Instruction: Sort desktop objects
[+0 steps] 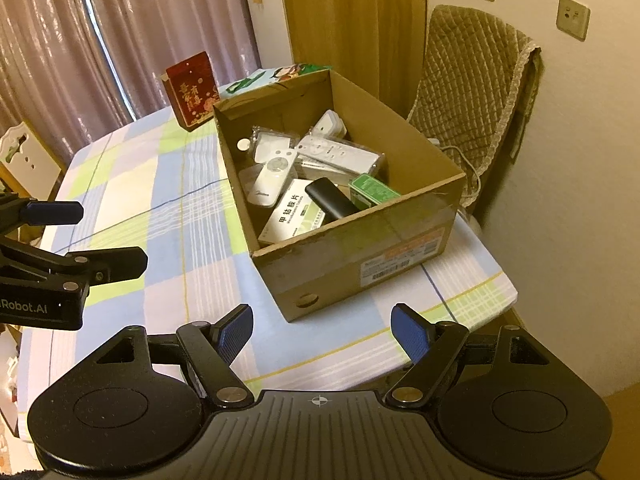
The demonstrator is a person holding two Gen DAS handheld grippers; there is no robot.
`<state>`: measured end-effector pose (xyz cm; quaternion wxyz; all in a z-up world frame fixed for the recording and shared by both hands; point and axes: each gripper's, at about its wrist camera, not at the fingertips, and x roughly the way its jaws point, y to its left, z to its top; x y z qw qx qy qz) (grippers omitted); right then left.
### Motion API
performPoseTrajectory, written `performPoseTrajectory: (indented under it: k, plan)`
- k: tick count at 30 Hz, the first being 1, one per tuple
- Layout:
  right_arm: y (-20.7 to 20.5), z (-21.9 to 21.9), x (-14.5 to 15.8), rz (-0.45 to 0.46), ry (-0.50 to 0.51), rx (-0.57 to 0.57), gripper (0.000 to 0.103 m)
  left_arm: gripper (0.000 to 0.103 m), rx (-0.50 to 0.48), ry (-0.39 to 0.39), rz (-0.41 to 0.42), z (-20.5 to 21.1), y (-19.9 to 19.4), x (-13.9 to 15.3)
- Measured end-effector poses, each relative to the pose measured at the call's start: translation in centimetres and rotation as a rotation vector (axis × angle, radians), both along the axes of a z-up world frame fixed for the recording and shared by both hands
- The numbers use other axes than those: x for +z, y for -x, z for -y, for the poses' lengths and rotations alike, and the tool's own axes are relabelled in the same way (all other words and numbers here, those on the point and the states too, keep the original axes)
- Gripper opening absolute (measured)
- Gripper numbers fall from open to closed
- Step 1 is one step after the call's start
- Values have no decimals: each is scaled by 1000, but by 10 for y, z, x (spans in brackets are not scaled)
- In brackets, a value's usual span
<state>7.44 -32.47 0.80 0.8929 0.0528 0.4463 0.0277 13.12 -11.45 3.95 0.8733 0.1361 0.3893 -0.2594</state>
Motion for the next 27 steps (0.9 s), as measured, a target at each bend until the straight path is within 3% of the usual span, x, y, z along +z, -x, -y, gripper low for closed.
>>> performPoseTrajectory:
  k: [27]
  plan:
    - [-24, 20, -12, -40, -8, -6, 79, 99, 7, -28, -3, 20, -21, -12]
